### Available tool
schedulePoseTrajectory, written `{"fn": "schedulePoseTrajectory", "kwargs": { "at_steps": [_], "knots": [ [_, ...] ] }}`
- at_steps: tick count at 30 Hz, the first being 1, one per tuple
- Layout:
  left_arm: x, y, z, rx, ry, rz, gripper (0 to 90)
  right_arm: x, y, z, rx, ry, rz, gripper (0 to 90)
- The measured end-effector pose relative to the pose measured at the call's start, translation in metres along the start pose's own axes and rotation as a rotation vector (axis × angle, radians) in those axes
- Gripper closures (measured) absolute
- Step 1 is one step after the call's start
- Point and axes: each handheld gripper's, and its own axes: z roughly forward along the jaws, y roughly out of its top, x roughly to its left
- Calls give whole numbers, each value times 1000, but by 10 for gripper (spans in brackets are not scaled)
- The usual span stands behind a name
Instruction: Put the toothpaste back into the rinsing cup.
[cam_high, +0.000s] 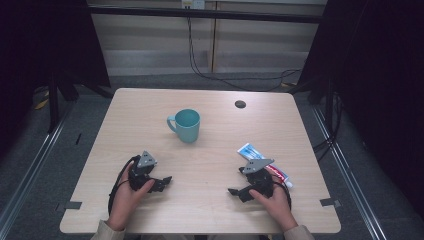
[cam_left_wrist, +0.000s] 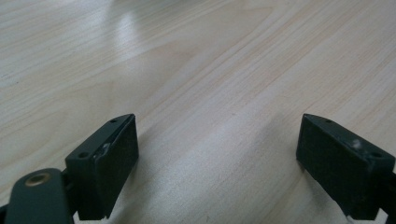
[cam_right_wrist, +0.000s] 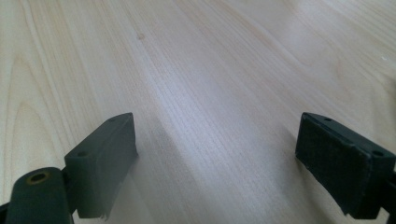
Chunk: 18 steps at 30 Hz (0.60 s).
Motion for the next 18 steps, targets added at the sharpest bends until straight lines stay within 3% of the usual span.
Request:
{"fn": "schedulePoseTrajectory", "kwargs": {
  "at_steps": [9, 12, 13, 16, 18],
  "knots": [
    [0, 0, 0, 0, -6, 0, 126, -1, 0, -1, -5, 8, 8, 142],
    [0, 0, 0, 0, -5, 1, 125, -11, 0, -7, -32, 49, 77, 174],
    [0, 0, 0, 3, -5, 5, 125, -11, 0, -7, -32, 49, 77, 174],
    [0, 0, 0, 3, -5, 5, 125, -20, 6, -17, -26, 23, 111, 177],
    [0, 0, 0, 3, -5, 4, 125, -26, 14, -24, -3, -2, 105, 171]
  ]
}}
